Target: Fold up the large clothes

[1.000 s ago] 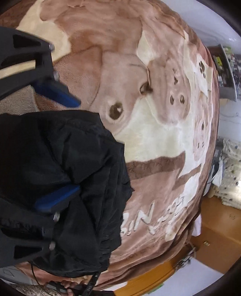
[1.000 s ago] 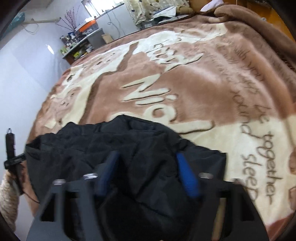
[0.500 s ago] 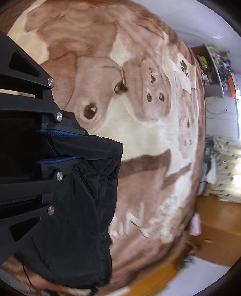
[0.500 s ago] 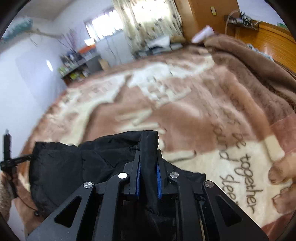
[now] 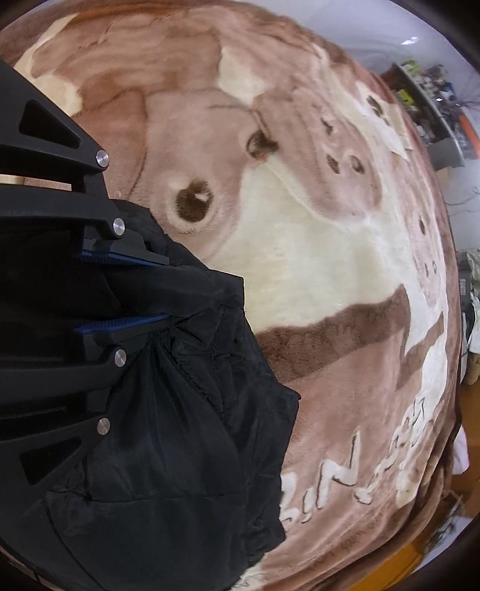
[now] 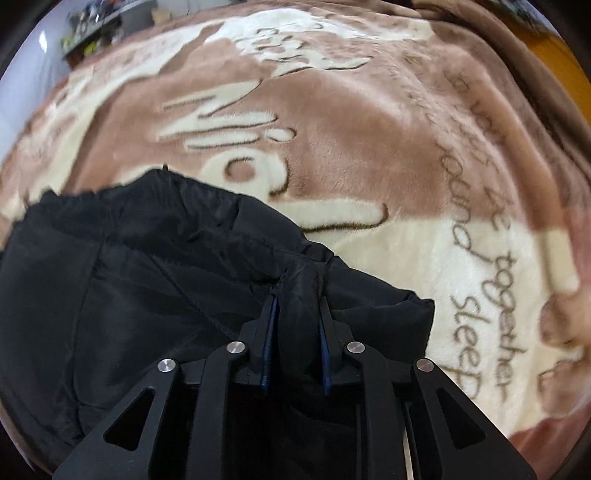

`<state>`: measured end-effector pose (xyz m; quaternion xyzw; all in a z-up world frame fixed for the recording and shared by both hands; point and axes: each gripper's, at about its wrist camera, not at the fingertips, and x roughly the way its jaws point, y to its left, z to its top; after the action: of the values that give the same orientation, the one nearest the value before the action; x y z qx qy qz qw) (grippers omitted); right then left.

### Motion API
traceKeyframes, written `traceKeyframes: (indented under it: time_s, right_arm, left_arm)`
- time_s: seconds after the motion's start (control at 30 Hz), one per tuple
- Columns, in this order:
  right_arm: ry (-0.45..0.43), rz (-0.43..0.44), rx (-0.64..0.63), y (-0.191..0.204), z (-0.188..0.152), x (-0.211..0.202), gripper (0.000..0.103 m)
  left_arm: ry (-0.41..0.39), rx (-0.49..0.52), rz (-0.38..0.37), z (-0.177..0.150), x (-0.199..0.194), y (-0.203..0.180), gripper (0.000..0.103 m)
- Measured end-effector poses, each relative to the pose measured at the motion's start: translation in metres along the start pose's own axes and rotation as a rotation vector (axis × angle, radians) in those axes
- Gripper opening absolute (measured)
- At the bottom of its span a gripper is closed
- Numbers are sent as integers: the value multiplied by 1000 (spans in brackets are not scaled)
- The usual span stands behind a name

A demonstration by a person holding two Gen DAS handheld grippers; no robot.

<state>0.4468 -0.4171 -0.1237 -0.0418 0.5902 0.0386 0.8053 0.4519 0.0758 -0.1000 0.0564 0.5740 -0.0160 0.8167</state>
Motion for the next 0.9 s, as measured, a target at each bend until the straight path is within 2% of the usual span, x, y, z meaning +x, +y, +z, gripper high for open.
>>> traceKeyframes:
  time_s: [0.1,0.17,0.27,0.37,0.43,0.57,0.63,0.67,0.73,0.8,0.9]
  right_arm:
    - [-74,-20,91,-11,-1,-28,33]
    - [-159,-3,168,-22,-7,-55,48]
    - [-289,13,195,-19,-21,-104,49]
    - [-373,60,138,6,-37,-140,49]
    - [-403,95,83,29,-45,-150,49]
    - [-350,138,4,71,-54,-141,49]
    - [-338,105,-20,85,-55,-130,49]
    - [-322,115,-27,91,-56,-123,49]
    - [-298,141,-32,94,-57,-111,49]
    - [-267,107,-33,94,-56,-92,49]
    - [-219,112,-11,86,-56,-59,49]
  left_arm:
    - [-50,-39,-16,-1,-25,11,33]
    - [-99,-88,-46,-4,-45,24,40]
    - [-151,-178,-69,-12,-76,41,53]
    - [-229,-193,-157,-32,-119,36,65]
    - [-249,-168,-198,-43,-135,18,65]
    - [-199,-108,-259,-55,-134,-35,67]
    - [-164,-81,-260,-57,-122,-56,67]
    - [-146,-83,-258,-57,-115,-63,67]
    - [-127,-66,-198,-54,-95,-77,67]
    - [-97,-76,-121,-55,-76,-81,67]
    - [-105,-73,-110,-56,-54,-80,70]
